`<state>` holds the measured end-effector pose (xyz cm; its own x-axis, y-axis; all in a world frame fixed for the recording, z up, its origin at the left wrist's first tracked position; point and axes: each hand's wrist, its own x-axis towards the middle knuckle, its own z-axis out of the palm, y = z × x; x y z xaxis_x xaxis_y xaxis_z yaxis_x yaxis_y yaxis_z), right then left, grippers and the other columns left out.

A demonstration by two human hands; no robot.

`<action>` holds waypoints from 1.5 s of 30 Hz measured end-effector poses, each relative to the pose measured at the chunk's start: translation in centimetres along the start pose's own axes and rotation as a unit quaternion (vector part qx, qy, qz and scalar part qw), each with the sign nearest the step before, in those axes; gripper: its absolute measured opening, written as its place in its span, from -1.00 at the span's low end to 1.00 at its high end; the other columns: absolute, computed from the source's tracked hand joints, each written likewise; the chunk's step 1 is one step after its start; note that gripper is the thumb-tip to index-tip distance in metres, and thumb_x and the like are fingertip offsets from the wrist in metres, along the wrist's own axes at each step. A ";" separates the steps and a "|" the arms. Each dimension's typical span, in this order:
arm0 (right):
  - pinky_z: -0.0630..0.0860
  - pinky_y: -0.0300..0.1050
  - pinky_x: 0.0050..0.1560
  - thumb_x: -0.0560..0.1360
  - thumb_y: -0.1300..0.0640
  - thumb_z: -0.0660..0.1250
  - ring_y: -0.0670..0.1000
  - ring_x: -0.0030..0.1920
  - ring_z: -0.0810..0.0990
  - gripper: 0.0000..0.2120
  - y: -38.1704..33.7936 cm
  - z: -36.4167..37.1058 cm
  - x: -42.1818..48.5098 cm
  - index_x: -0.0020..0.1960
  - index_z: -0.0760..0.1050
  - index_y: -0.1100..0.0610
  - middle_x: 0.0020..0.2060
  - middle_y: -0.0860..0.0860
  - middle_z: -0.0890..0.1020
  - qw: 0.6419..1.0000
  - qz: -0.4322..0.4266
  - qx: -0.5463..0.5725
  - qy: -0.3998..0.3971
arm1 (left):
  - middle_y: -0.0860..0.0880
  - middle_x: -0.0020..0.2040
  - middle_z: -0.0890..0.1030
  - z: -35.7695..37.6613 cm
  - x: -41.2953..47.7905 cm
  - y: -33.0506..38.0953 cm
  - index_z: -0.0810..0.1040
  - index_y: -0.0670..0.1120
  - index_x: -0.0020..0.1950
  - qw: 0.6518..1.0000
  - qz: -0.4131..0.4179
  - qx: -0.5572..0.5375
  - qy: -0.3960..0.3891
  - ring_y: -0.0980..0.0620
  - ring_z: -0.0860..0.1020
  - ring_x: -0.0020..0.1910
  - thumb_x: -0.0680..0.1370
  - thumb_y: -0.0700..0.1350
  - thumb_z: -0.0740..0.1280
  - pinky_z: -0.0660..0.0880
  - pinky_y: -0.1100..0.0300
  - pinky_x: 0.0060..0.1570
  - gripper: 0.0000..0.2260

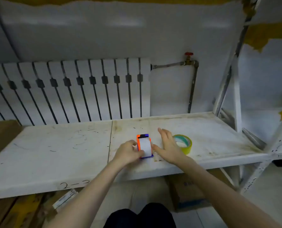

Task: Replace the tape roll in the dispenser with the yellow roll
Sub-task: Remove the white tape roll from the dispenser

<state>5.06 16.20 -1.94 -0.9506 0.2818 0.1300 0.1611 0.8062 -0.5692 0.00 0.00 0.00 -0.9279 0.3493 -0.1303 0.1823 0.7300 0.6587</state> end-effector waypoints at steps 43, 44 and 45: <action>0.63 -0.13 -0.06 0.33 0.20 0.51 0.06 0.12 0.56 -0.40 -0.7 -0.1 -0.2 0.21 0.27 -0.08 0.21 -0.03 0.46 0.910 0.016 0.404 -0.094 | -0.11 -0.19 0.64 -1.7 -0.2 1.2 0.59 -0.16 -0.11 0.937 0.009 -0.349 -0.022 -0.09 0.58 -0.13 0.44 -0.11 0.43 0.52 -0.02 -0.02 -0.86; 0.63 -0.08 -0.03 0.32 0.21 0.51 0.08 0.14 0.56 -0.40 -0.4 -0.2 -0.2 0.23 0.29 -0.06 0.23 -0.01 0.47 0.896 0.026 0.428 -0.115 | -0.10 -0.20 0.65 -1.5 -0.2 1.1 0.58 -0.16 -0.12 0.932 0.006 -0.361 -0.024 -0.08 0.59 -0.14 0.43 -0.11 0.44 0.51 0.00 -0.05 -0.87; 0.62 0.00 0.02 0.32 0.21 0.51 0.11 0.18 0.55 -0.38 -0.1 -0.1 -0.2 0.26 0.30 -0.03 0.26 0.03 0.47 0.879 0.037 0.455 -0.138 | -0.11 -0.17 0.65 -1.4 -0.3 1.2 0.59 -0.17 -0.09 0.926 0.003 -0.376 -0.026 -0.09 0.59 -0.14 0.43 -0.12 0.44 0.51 0.02 -0.06 -0.85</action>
<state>5.29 16.11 -1.78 -0.9949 0.0777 -0.0642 0.0648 0.0056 -0.9979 0.05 -0.12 1.88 -0.9071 0.3939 -0.1481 -0.1089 0.1203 0.9867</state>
